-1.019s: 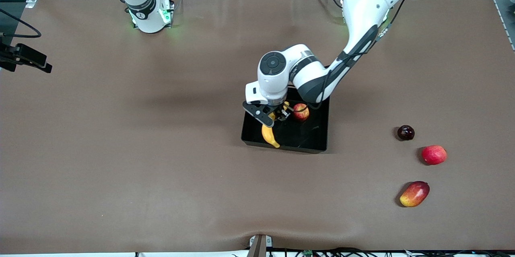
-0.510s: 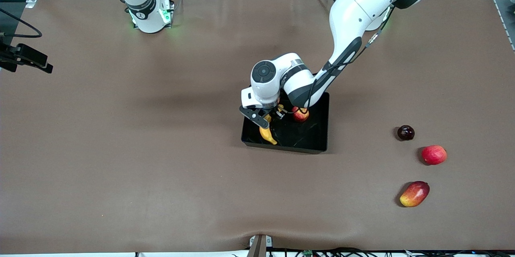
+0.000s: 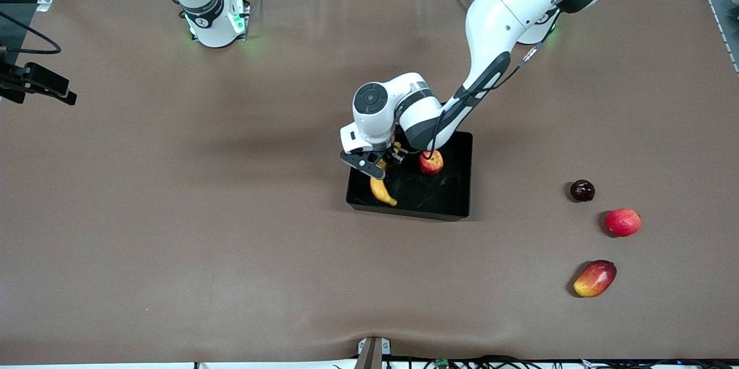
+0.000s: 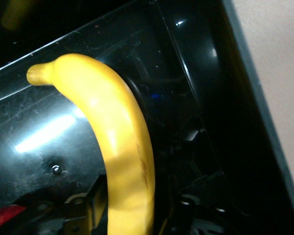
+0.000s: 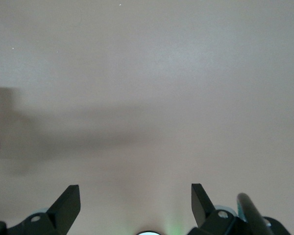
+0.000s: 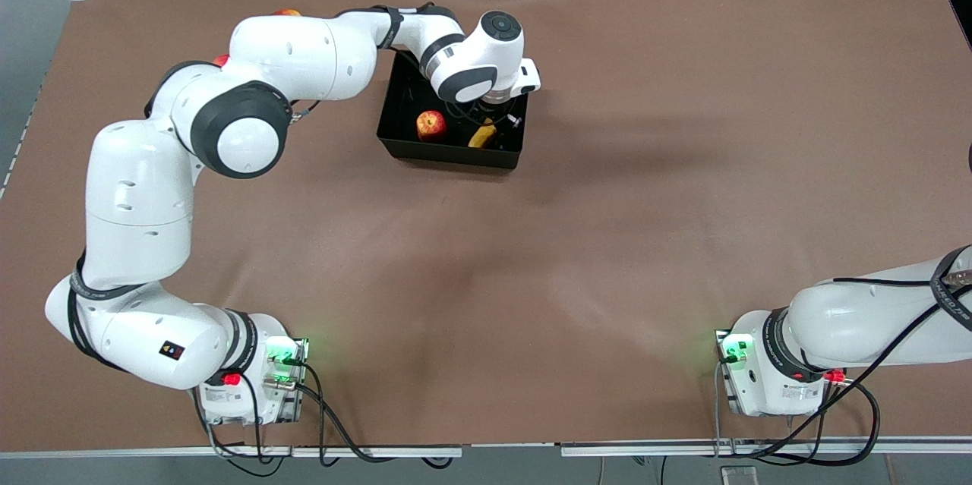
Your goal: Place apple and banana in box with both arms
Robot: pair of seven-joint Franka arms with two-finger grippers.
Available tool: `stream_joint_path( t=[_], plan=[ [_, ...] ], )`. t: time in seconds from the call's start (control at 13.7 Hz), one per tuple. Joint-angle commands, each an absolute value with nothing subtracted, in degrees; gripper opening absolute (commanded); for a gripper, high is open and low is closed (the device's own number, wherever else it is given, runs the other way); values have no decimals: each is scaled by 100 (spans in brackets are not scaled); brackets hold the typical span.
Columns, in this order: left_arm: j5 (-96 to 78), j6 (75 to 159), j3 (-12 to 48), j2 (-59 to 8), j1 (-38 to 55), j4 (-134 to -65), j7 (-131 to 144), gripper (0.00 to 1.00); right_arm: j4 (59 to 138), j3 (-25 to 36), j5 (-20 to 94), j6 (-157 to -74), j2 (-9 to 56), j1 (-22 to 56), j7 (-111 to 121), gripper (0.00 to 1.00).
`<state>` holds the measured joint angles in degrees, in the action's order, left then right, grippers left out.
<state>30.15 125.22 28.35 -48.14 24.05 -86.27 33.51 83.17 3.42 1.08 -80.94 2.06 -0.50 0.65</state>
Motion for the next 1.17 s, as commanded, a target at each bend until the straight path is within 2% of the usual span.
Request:
stream_joint_path(
  t=[0.0,0.29,0.58,0.87,1.09],
  plan=[
    [3155,12210,2821,-4563,2365,-8526,3516,100,8385,378,158,-8095,105,-35,123,100],
    [3076,10279,2830,-3405,2049,-8086,3446,100,8271,378,132,-8104,132,-18,123,100],
    [3085,9898,2848,-2401,1074,-8130,3155,100,8428,351,88,-8173,-8,26,132,100],
    [3067,9617,2865,-1908,362,-8130,2936,100,8963,360,-26,-8455,-342,0,193,100],
    [2369,9519,2874,-1574,-235,-8130,2839,100,8948,343,-35,-8473,-352,26,264,100]
  ],
)
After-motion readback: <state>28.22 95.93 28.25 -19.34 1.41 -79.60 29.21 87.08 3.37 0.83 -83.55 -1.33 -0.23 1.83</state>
